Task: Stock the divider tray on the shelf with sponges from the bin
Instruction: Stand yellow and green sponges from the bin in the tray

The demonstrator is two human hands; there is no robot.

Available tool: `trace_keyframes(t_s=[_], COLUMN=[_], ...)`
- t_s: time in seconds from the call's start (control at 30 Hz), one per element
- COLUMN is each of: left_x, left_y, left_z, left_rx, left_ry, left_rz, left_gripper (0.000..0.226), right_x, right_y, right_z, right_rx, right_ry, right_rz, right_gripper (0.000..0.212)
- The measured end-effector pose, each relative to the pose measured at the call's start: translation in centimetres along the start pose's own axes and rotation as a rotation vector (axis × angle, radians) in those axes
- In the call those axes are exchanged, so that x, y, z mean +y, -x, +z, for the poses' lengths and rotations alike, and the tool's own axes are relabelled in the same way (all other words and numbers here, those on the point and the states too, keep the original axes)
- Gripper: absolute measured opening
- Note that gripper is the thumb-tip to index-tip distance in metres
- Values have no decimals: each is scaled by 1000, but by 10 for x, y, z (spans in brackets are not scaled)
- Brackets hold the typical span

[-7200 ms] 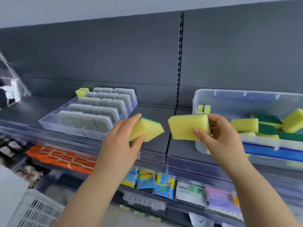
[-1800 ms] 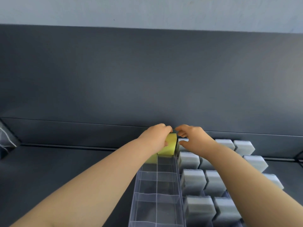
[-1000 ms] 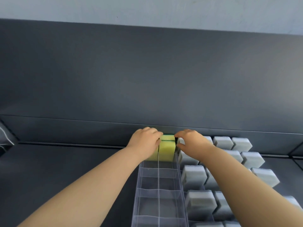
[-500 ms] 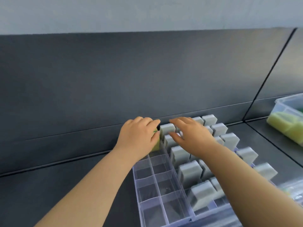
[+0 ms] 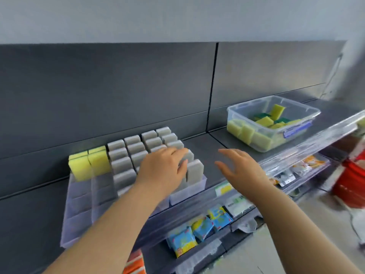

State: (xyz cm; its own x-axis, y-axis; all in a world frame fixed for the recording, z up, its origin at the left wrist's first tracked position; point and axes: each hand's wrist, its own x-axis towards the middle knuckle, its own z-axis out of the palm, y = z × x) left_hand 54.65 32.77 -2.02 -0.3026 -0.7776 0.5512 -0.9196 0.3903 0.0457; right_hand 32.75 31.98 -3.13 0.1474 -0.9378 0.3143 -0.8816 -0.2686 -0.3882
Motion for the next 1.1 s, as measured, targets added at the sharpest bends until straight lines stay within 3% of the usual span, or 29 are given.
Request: trace_keyframes(t_s=[0.13, 0.27, 0.53, 0.7, 0.9, 1.1], left_x=[98, 184, 234, 255, 270, 276], left_y=[10, 28, 23, -28, -134, -254], left_z=[51, 98, 152, 170, 198, 234], left_rx=[-73, -268, -403, -252, 95, 134], left_ry=[98, 113, -28, 48, 101, 127], left_rz=[-39, -2, 66, 49, 88, 8], left_gripper=[35, 42, 36, 43, 34, 39], right_x=[85, 162, 248, 298, 367, 424], right_y=[72, 143, 188, 160, 69, -48], right_z=[-25, -34, -52, -71, -106, -156], right_rx=[-129, -216, -304, -256, -181, -84], right_ry=[52, 89, 73, 67, 100, 93], right_rz=[130, 282, 386, 410, 362, 287], right_gripper=[47, 46, 45, 44, 44, 45])
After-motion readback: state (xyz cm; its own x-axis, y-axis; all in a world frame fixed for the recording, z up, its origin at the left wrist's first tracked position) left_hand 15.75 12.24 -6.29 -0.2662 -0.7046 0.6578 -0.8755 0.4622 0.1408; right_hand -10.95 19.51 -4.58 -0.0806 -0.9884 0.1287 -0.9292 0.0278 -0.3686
